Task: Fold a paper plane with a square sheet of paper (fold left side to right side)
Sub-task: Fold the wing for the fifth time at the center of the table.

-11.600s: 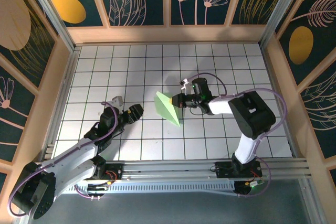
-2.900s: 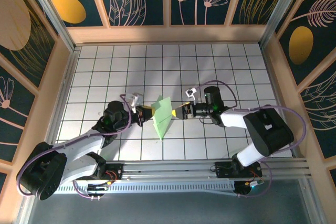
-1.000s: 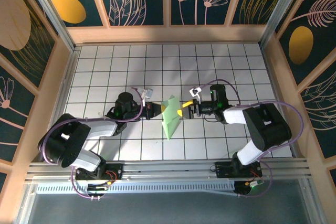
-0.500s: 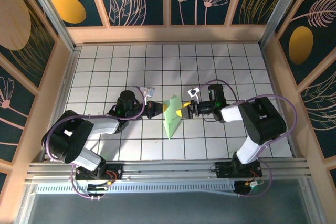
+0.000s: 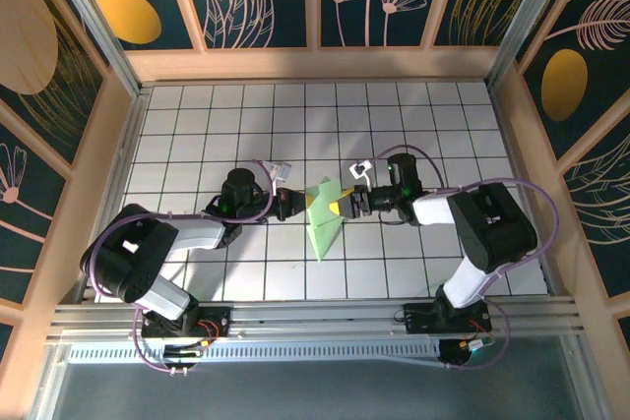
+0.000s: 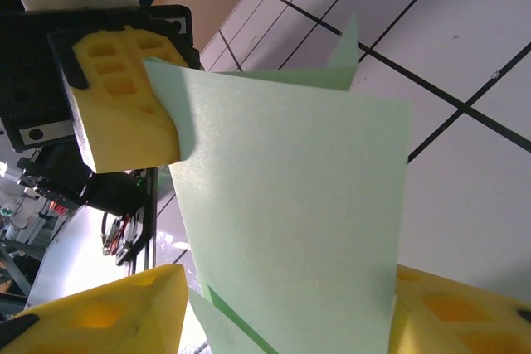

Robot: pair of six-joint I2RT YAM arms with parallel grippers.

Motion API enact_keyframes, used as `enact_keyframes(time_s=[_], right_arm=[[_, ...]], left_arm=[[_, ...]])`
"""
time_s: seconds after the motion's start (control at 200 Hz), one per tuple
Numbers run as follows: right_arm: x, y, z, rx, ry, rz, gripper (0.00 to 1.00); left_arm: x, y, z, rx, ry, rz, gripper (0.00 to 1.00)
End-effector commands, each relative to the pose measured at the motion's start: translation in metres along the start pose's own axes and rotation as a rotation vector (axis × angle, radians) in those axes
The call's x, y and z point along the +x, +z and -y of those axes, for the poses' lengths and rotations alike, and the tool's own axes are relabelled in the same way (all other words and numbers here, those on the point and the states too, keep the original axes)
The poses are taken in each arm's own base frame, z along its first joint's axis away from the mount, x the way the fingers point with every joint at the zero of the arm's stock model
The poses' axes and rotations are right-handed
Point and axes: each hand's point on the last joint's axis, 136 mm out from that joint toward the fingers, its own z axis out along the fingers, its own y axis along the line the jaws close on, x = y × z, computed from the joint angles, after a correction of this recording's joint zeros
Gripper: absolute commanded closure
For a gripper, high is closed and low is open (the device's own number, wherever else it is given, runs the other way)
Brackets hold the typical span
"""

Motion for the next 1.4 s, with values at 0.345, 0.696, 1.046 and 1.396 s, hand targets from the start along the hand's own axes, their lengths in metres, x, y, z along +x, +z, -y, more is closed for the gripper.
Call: enact_keyframes(time_s=[0.345, 0.696, 1.046, 1.396], right_arm=[[-0.025, -0.008, 0.002, 0.057, -0.042, 0.032, 0.58], [-0.028, -0.010, 0.028, 0.204, 0.168, 0.004, 1.00], [-0.017, -0.023, 0.052, 0.441, 0.517, -0.042, 1.00], [-0.017, -0.026, 0.061, 0.500, 0.680, -0.032, 1.00]], left_arm=[[-0.001, 0.002, -0.012, -0.039, 0.016, 0.004, 1.00], [-0.017, -0.017, -0.024, -0.212, 0.038, 0.078, 0.71], [-0.008, -0.042, 0.000, -0.456, 0.188, 0.055, 0.62], [0.036, -0.003, 0.024, -0.598, 0.273, -0.096, 0.60]])
